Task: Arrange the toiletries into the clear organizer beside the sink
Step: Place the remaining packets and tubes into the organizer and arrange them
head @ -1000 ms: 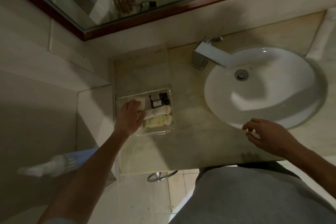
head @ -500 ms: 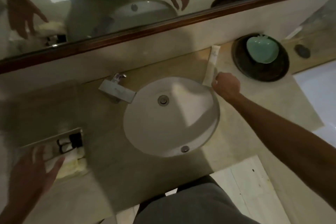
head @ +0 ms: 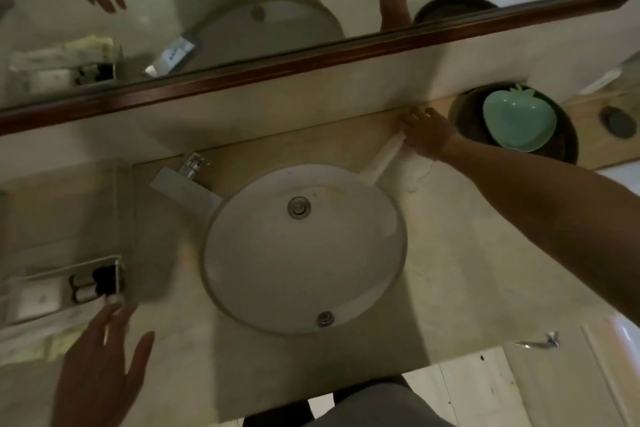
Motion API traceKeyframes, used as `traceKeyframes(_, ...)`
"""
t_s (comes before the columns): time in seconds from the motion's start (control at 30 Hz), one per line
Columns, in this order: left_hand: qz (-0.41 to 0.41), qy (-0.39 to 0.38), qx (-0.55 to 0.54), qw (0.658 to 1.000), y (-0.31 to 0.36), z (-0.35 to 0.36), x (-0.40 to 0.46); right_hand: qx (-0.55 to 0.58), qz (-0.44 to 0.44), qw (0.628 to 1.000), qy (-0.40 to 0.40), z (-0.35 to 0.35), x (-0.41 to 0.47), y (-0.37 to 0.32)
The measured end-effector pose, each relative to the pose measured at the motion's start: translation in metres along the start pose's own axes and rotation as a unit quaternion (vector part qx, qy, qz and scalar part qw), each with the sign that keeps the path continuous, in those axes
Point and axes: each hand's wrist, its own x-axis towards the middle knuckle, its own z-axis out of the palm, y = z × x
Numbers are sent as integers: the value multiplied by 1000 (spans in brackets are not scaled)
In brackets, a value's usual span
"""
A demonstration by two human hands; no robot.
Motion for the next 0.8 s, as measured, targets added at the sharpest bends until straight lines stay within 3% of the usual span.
traceKeyframes(0.13,27,-36,-23,999,21,6,4,-5,-27,1000,14,-10,-20,-30)
traceKeyframes(0.27,61,-45,-65,995,53,11,25,102,-64,991,50,-40,-61,-114)
traceKeyframes(0.4,169,-27,-61,983,91,23,51,148,-149,969,128,-82,-101,-223)
traceKeyframes(0.5,242,-67,-33,967,97,27,59,159,-205,951,165,-122,-123,-304)
traceKeyframes(0.7,252,-94,11,963,3,19,42,259,-176,939,139,-179,-135,-407)
traceKeyframes(0.8,197,-87,42,976,-78,12,27,289,-159,936,127,-195,-135,-439)
